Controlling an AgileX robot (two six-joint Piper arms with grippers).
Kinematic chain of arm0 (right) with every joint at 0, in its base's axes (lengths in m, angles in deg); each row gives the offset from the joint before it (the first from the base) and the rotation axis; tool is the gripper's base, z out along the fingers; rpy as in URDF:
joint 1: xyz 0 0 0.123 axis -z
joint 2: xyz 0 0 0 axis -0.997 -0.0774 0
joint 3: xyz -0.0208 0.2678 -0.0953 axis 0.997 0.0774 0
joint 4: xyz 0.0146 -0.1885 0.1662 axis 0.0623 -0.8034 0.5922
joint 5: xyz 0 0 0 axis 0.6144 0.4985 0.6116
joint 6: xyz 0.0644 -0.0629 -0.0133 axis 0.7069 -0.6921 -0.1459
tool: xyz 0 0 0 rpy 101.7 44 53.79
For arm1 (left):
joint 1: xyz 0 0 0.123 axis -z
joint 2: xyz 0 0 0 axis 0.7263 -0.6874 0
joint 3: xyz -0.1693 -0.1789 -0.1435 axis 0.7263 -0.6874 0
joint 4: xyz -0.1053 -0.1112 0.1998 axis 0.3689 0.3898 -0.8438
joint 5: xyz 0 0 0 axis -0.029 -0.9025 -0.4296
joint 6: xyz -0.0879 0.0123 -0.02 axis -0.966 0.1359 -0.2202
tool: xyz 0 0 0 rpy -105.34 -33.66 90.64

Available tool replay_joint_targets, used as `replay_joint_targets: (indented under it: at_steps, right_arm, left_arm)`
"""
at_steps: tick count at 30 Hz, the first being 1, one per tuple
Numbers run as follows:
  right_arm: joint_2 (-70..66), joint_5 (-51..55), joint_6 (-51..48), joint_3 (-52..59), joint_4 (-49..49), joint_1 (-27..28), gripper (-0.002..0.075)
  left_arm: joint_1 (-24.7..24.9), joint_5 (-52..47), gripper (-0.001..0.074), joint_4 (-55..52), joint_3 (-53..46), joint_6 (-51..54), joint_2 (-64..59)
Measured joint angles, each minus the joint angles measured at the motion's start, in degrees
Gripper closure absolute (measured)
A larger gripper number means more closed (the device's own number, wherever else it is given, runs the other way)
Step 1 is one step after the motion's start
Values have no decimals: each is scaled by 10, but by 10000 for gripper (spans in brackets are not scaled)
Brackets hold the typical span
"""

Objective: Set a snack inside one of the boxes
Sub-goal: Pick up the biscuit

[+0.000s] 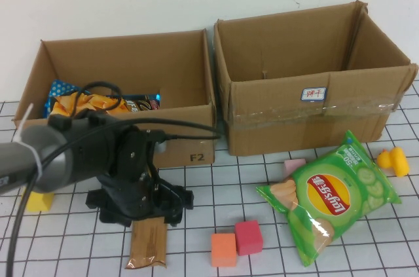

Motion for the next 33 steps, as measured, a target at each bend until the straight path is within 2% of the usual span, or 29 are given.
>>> replay_joint_targets:
  at_steps: [16, 19, 23, 33]
  right_arm:
    - [0, 0, 0, 0, 9, 0, 727]
    - [0, 0, 0, 0, 11, 0, 727]
    - [0, 0, 0, 0, 12, 0, 727]
    - [0, 0, -1, 0, 13, 0, 727]
  left_arm:
    - [0, -1, 132, -11, 1, -10, -43]
    - [0, -1, 168, -6, 1, -5, -43]
    - [0, -1, 280, -5, 1, -1, -43]
    - [0, -5, 284, -4, 1, 0, -43]
